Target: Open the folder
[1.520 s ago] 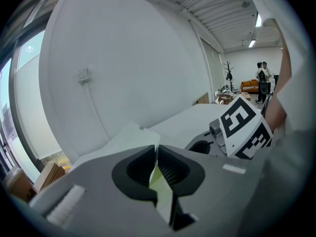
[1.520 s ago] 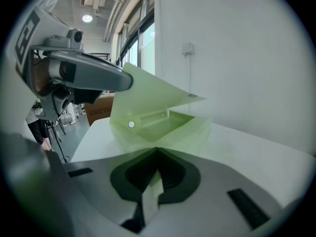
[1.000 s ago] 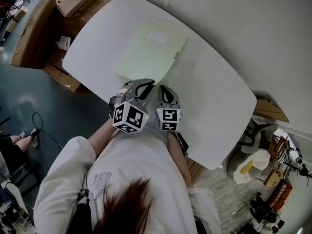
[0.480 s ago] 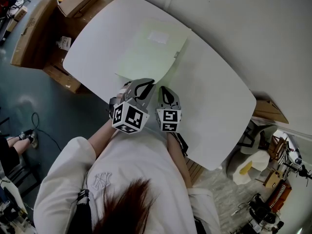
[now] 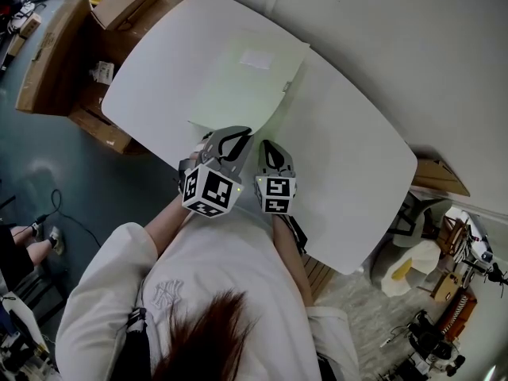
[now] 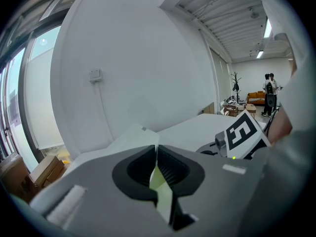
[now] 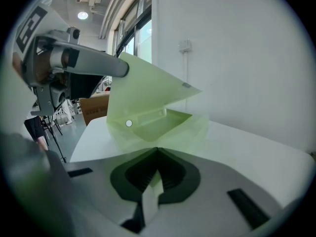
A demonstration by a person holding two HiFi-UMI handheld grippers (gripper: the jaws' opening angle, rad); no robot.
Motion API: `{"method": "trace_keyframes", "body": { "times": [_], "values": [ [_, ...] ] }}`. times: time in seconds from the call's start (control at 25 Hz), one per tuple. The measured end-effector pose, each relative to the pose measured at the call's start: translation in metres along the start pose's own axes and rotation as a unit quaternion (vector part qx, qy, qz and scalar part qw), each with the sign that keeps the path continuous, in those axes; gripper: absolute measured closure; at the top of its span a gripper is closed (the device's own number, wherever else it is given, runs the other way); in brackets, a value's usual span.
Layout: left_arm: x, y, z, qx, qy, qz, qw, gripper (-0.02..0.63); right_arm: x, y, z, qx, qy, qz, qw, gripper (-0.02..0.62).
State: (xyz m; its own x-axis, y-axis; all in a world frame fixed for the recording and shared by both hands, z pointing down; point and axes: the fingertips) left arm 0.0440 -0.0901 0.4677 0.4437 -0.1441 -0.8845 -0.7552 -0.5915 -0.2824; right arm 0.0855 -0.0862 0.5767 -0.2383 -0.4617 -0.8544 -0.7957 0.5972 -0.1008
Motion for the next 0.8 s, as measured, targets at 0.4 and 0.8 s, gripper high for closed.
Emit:
{"method": "trace_keyframes", "body": {
  "times": [0.4,0.8],
  "values": [
    [-0.0030,0.0044,0.0005,-0.027,-0.011,0.021,0.9994,0.586,-0.0036,-0.0009,-0.0036,-0.031,0.021,-0.021,0.999,0.589],
    [-0.0074,0.0041,0.0027,-0.084,-0.029,0.053,0.9947,0.584,-0.0009,-0.0007,-0.0040,-0.081,0.024,-0.055,0.995,0.589]
  ]
}}
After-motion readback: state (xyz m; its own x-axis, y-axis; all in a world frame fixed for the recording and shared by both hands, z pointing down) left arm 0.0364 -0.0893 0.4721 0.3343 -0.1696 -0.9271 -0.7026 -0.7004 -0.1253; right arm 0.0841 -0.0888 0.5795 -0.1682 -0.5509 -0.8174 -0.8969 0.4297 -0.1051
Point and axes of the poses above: the fingertips, and each gripper's own axes: z backward along the fingers, y to its left, x out of its top, and after that the axes turned 11 degrees about x, right-handed
